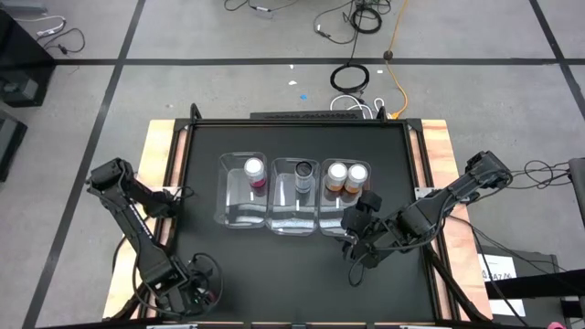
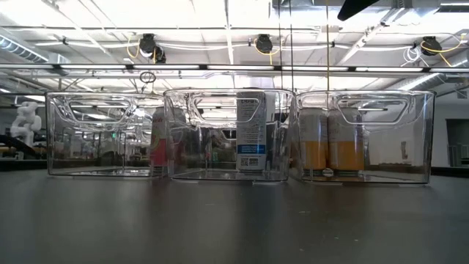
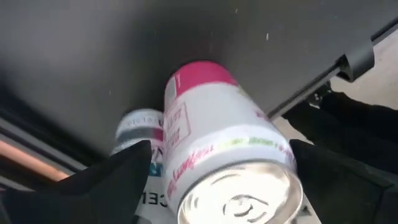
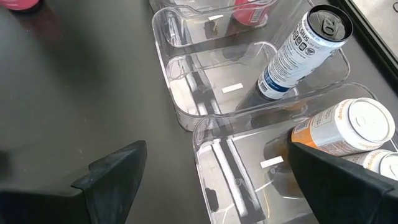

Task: Sort soda cans
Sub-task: Put the left pink-white soda can in the middle left transparent bin

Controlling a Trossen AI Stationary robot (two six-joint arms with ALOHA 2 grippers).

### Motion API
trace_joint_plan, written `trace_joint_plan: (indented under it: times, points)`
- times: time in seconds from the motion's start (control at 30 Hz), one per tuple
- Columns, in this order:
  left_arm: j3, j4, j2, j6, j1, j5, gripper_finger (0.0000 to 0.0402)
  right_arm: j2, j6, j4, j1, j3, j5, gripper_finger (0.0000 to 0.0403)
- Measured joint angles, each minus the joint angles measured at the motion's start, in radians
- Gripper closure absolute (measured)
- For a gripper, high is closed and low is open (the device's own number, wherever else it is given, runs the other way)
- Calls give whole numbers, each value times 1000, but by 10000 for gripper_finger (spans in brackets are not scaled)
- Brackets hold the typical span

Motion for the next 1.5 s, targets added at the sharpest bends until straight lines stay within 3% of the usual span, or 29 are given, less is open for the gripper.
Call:
trace_joint_plan:
  times: [0.53,0.83,1.33,1.5]
  points:
    - [0,-28,51,57,0,-39,17,0,-5,3,0,0,0,19]
    - [0,-28,51,58,0,108,17,0,-14,5,0,0,0,19]
    - [0,-27,51,57,0,117,19,0,-14,7,0,0,0,19]
    - [0,-26,50,55,0,121,53,0,-15,7,0,0,0,19]
